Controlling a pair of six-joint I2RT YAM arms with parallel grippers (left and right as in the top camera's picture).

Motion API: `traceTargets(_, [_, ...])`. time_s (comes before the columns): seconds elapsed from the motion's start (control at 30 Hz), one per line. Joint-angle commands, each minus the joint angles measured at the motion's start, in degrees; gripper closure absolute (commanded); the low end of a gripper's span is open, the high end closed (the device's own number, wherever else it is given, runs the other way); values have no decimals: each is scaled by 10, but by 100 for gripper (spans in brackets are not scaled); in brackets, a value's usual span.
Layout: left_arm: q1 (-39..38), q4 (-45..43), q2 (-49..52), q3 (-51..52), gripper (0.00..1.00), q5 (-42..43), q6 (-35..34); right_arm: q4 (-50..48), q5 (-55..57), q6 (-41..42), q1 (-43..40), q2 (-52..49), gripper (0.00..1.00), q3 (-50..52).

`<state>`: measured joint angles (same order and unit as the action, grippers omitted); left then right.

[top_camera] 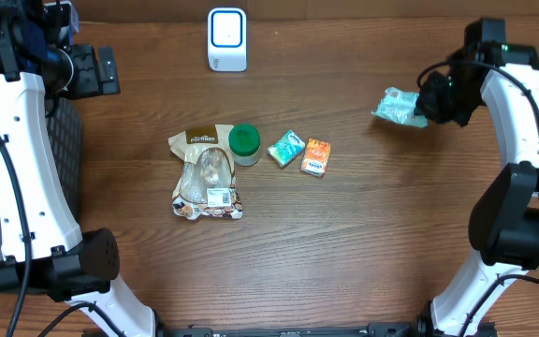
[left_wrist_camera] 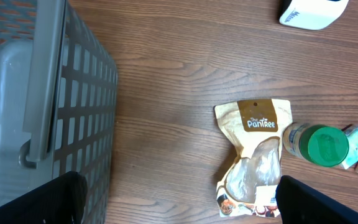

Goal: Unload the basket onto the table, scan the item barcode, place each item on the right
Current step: 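Carry the packet to the right side and set it on the table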

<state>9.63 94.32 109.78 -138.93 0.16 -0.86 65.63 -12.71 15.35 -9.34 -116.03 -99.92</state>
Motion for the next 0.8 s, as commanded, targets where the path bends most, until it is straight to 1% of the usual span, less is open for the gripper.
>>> traceTargets(0.0, [1,-1,1,1,0,-4,10,-29,-15,3,-20,5,96,25])
traceTargets(0.1, [1,-1,1,1,0,-4,10,-48,-15,3,-28,5,96,42])
traceTargets(0.17, [1,-1,1,1,1,-4,10,-52,-11,3,-30,5,92,49])
traceTargets(0.27, [1,-1,1,1,1,-4,10,-44,0,3,-31,5,90,51])
traceTargets(0.33, [1,-1,1,1,0,-4,10,-37,2,3,-31,5,85,51])
traceTargets(0.37, [1,-1,1,1,1,-4,10,-33,3,3,-31,5,82,51])
traceTargets(0.47, [1,-1,1,1,0,-4,10,-25,7,3,-31,5,57,51])
traceTargets(0.67, [1,-1,1,1,1,-4,10,-20,6,3,-32,7,57,46])
traceTargets(0.77, [1,-1,1,1,0,-4,10,5,6,3,-32,11,57,26])
